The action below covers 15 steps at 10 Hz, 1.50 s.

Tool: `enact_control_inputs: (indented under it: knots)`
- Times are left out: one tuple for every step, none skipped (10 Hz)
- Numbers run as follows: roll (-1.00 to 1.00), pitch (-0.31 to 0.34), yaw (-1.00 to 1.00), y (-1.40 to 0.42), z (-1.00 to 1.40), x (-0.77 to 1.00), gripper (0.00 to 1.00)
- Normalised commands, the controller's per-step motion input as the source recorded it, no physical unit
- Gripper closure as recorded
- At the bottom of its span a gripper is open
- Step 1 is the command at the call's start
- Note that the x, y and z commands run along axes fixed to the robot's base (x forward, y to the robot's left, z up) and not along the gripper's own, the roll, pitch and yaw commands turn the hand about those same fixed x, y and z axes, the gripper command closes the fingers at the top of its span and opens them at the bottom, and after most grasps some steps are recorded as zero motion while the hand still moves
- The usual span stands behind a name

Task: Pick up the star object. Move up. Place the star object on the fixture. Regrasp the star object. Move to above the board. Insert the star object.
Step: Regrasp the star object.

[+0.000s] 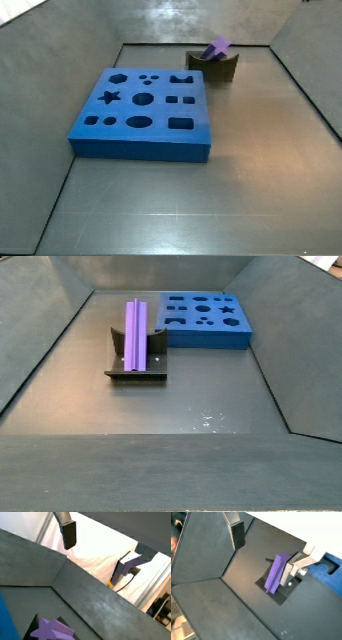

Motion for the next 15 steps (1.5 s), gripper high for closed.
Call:
enact_control_inputs:
  knots:
    - [0.24, 0.094, 0.23, -0.04, 0.0, 0.1, 0.0]
    - [0.2, 0.069, 0.23, -0.04, 0.0, 0.09, 0.0]
    - [0.18, 0.03, 0.22, -0.05, -0.01, 0.09, 0.0]
    - [0.17, 0.021, 0.2, -0.06, -0.01, 0.09, 0.0]
    - [0.24, 0.018, 0.16, 0.04, -1.0, 0.04, 0.0]
    - [0.24, 0.013, 0.14, 0.04, -1.0, 0.04, 0.0]
    - [0.21, -0.017, 0.12, 0.04, -1.0, 0.05, 0.0]
    - [0.17, -0.035, 0.1, 0.03, -1.0, 0.05, 0.0]
    - [0.12, -0.055, 0.08, 0.02, -1.0, 0.06, 0.0]
    - [0.1, -0.062, 0.07, 0.02, -1.0, 0.07, 0.0]
    - [0.08, -0.069, 0.05, 0.02, -1.0, 0.08, 0.0]
    - [0.06, -0.068, 0.03, 0.02, -1.0, 0.1, 0.0]
    - [0.06, -0.059, 0.01, 0.01, -1.0, 0.11, 0.0]
    - [0.06, -0.046, 0.01, 0.01, -0.91, 0.11, 0.0]
    - [0.07, -0.033, 0.0, 0.0, -0.75, 0.1, 0.0]
